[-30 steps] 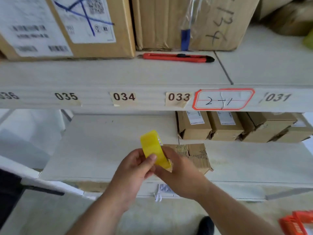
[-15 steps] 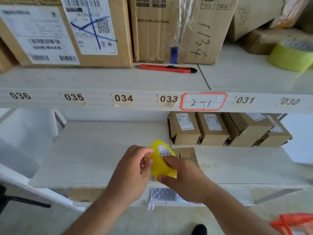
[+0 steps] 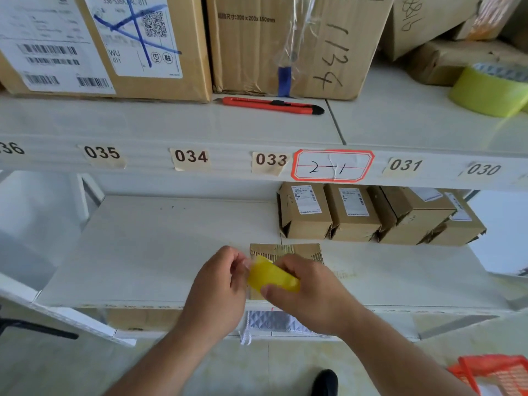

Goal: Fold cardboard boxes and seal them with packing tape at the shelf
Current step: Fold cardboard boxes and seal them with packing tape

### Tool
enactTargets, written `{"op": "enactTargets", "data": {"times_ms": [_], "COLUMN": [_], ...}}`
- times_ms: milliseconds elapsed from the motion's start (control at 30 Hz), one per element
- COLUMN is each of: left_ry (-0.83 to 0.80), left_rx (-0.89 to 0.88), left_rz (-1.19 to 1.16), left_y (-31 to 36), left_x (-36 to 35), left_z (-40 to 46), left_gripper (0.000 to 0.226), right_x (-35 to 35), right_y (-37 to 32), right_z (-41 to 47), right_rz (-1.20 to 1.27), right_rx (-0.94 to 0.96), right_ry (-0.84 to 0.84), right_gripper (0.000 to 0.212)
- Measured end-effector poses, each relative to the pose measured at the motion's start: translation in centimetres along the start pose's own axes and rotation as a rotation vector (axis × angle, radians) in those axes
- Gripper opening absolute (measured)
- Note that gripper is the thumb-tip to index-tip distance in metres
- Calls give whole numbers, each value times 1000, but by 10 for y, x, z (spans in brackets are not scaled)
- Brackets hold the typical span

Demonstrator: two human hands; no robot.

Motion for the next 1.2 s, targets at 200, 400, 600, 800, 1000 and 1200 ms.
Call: {"op": "enactTargets", "data": {"times_ms": [200,400,600,800,1000,1200], "left_ry": [75,72,169,358,236,218], "left_rx": [63,454,632,521,538,542], "left_rz": [-188,-656,-647,-367,-356,-370], "left_y": [12,-14,-26,-46,-96,-139], "left_x": [-7,-35,-60,-49,-44,-53], "left_z": [12,33,41,49,68,74], "left_gripper": [13,7,26,22,23,23], "right_x": [45,64,63,65,90,80], "right_y": [28,46,51,85,142,141], "right_z": [35,75,97,111,121,127], "right_rz": [-484,-710,-790,-419,-597,-894], "right_rx": [-134,3,221,26,-146,-197], "right_ry": [-111,-173,-207,-421,-395,-380], "right_gripper": [60,63,61,78,75,71]}}
Point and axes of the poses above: each hand's wrist, its own z-axis towards the middle knuckle, its own x-axis out of the back of the hand, y = z × x, the point moved 4 cm from there along z, towards the middle knuckle, and after that the axes turned 11 degrees about -z, right-handed, at the moved point
